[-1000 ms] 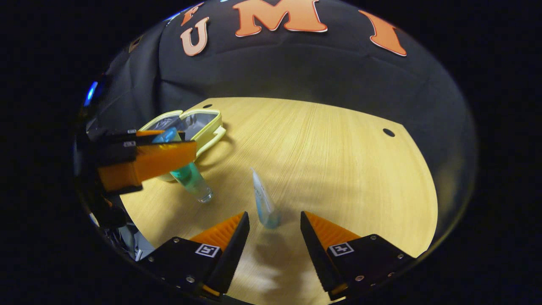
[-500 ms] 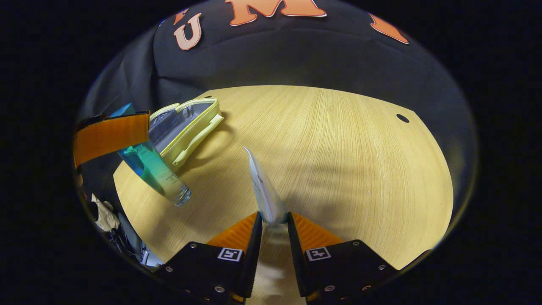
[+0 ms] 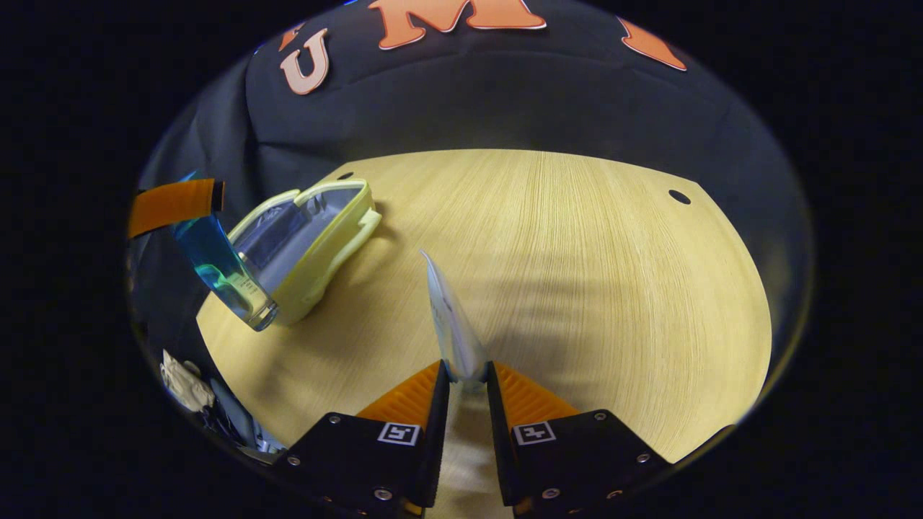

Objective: First open the suitcase, pack the skin care products into it, and then close the suitcase.

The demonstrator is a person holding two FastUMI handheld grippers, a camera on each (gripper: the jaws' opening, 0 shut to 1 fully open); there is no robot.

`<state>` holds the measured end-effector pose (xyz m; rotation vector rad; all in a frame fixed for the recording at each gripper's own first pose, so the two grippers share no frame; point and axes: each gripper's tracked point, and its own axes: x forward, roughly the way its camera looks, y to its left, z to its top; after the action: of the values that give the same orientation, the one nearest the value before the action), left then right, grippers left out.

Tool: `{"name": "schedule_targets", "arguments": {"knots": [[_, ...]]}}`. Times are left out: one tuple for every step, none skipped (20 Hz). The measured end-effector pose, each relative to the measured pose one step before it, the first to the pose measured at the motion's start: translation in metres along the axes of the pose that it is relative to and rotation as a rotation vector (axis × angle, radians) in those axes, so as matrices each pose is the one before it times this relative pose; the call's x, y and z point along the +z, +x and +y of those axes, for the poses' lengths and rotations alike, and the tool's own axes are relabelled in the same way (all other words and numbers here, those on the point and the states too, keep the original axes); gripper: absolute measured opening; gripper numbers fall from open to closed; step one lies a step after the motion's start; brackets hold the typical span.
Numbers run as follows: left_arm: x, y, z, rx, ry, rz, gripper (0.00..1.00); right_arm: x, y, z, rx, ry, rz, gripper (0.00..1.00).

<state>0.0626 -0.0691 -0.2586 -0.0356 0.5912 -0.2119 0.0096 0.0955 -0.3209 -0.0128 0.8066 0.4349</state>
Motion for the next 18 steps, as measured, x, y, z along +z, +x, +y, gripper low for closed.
{"name": "schedule_targets", "arguments": {"knots": [[0.00545, -0.00401, 0.01143, 0.00719, 0.00776, 0.01788, 0.46, 0.00496, -0.00358, 0.00498, 0.01072, 0.01867, -0.00963, 0.33], [0.00581, -0.00624, 0.01187, 0.00540, 0.00960, 0.02053, 0.46, 0.00366, -0.00179, 0.00421, 0.00506, 0.01160, -0.00840, 0.33], [0.00282, -0.00732, 0.01338, 0.01127, 0.00792, 0.01820, 0.47, 0.00483, -0.00168, 0.00265, -0.00125, 0.00521, -0.00967, 0.33], [0.00162, -0.00625, 0.01547, 0.01735, 0.00500, 0.02180, 0.44, 0.00466, -0.00314, 0.00277, -0.00046, 0.00781, -0.01149, 0.33], [-0.00088, -0.00613, 0.01546, 0.01739, 0.00745, 0.02882, 0.44, 0.00395, -0.00287, 0.00354, 0.00256, 0.01269, -0.01003, 0.33], [-0.00082, -0.00447, 0.01569, 0.01528, 0.01013, 0.02722, 0.46, 0.00293, -0.00119, 0.00477, 0.00467, 0.01521, -0.00582, 0.33], [-0.00215, -0.00191, 0.01354, 0.01286, 0.01475, 0.03158, 0.44, 0.00308, -0.00217, 0.00331, 0.00333, 0.01515, -0.00390, 0.33], [-0.00403, 0.00079, 0.01345, 0.01077, 0.01878, 0.03663, 0.47, 0.00064, -0.00231, 0.00370, 0.00290, 0.01426, -0.00543, 0.33], [-0.00905, 0.00311, 0.01069, 0.00749, 0.01459, 0.04756, 0.46, 0.00114, -0.00268, 0.00343, 0.00205, 0.01135, -0.00201, 0.33], [-0.00809, 0.00575, 0.00946, -0.00054, 0.01084, 0.03563, 0.46, -0.00059, -0.00193, 0.00292, -0.00259, 0.01027, -0.00496, 0.34], [-0.00793, 0.00965, 0.00883, -0.00118, 0.00004, 0.03912, 0.46, 0.00033, -0.00091, 0.00276, -0.00286, 0.00743, -0.00336, 0.33], [-0.00437, 0.01322, 0.00713, -0.00627, -0.00501, 0.03198, 0.44, -0.00124, -0.00290, 0.00214, -0.00523, 0.00877, -0.00286, 0.33], [-0.00432, 0.01246, 0.00439, -0.00651, -0.01186, 0.03071, 0.46, -0.00087, -0.00262, 0.00159, -0.00534, 0.01111, -0.00039, 0.33], [-0.00367, 0.01284, 0.00627, -0.00357, -0.01917, 0.02887, 0.46, -0.00100, -0.00346, 0.00126, -0.00621, 0.01357, 0.00071, 0.33], [-0.00190, 0.01120, 0.00600, -0.00421, -0.01606, 0.02410, 0.45, -0.00116, -0.00262, 0.00166, -0.00399, 0.01294, 0.00166, 0.33], [0.00094, 0.01184, 0.00564, -0.00119, -0.01348, 0.01928, 0.46, -0.00168, -0.00172, 0.00024, -0.00724, 0.01289, -0.00004, 0.33], [0.00305, 0.01065, 0.00468, 0.00042, -0.00881, 0.01458, 0.46, -0.00175, -0.00135, 0.00083, -0.00559, 0.00817, 0.00359, 0.33], [0.00253, 0.01097, 0.00529, 0.00173, -0.00172, 0.01388, 0.46, -0.00197, -0.00428, 0.00004, -0.00922, 0.00313, 0.00157, 0.33]]}}
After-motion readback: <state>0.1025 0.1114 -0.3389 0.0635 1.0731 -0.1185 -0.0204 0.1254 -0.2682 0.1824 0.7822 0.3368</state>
